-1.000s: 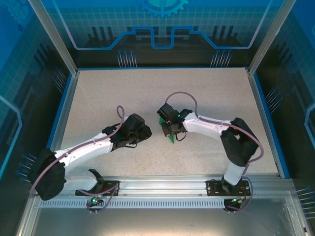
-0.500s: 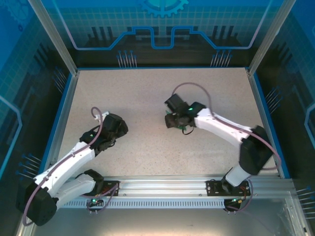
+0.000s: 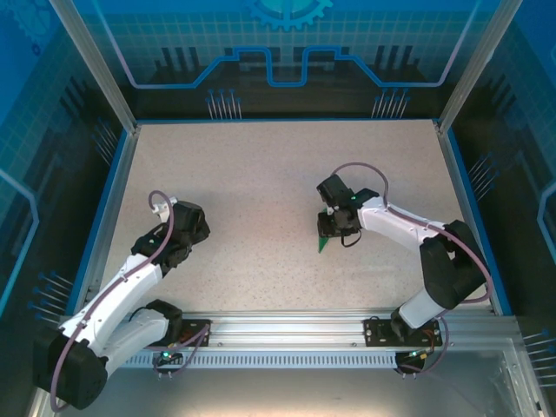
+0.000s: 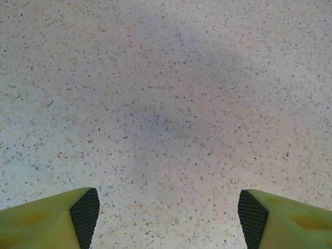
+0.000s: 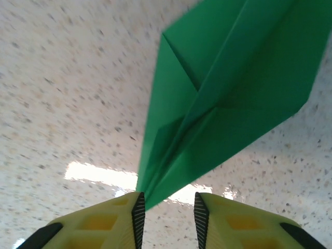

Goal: Fold a paper plane with a square sheet of paper (pick it up from the middle)
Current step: Place the paper plane at the center of the table, then reset both arms

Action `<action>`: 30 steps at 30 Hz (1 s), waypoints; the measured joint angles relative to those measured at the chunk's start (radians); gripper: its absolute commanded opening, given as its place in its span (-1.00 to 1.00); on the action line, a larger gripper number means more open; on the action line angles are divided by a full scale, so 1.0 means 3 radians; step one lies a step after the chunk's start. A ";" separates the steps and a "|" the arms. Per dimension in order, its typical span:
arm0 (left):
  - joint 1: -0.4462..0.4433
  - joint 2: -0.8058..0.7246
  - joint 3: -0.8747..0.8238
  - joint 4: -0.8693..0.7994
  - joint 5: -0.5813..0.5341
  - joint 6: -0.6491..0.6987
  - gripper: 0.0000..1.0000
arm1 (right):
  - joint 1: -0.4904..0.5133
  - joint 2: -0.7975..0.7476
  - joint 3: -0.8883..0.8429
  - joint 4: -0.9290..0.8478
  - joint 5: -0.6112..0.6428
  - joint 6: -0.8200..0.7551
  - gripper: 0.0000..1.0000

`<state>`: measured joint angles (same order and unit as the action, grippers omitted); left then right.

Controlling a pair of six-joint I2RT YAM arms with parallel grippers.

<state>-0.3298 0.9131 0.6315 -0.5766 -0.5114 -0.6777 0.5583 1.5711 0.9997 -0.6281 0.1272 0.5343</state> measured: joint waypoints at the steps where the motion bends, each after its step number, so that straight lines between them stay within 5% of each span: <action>1: 0.0000 0.0000 0.0000 0.0000 0.0001 0.0000 0.51 | 0.0000 -0.0008 -0.0028 -0.0006 0.0005 0.0023 -0.28; 8: 0.0011 0.0000 -0.0006 0.0023 -0.0027 0.0086 0.76 | -0.0052 -0.0445 -0.0047 -0.0146 0.0318 0.0097 0.31; 16: 0.0496 0.0245 -0.0154 0.0432 -0.0270 0.0356 0.97 | -0.1189 -0.1061 -0.0431 0.0324 0.1040 -0.0261 0.55; 18: 0.0547 0.0451 -0.0150 0.0716 -0.0384 0.0573 0.97 | -0.1369 -0.1049 -0.0748 0.0832 0.1181 -0.0470 0.75; 23: 0.0571 0.1064 -0.0184 0.1741 -0.0473 0.1231 0.97 | -0.1476 -0.0562 -0.1269 0.1944 0.1144 -0.0994 0.73; 30: 0.0624 0.1654 -0.0701 0.3502 0.0055 0.1947 0.97 | -0.1480 -0.0355 -0.1764 0.3728 0.0595 -0.1531 0.76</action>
<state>-0.1425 1.4094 0.4213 0.4740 -0.4950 -0.0937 0.1143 1.4647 0.4706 0.4904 0.3058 0.0750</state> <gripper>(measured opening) 0.986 0.862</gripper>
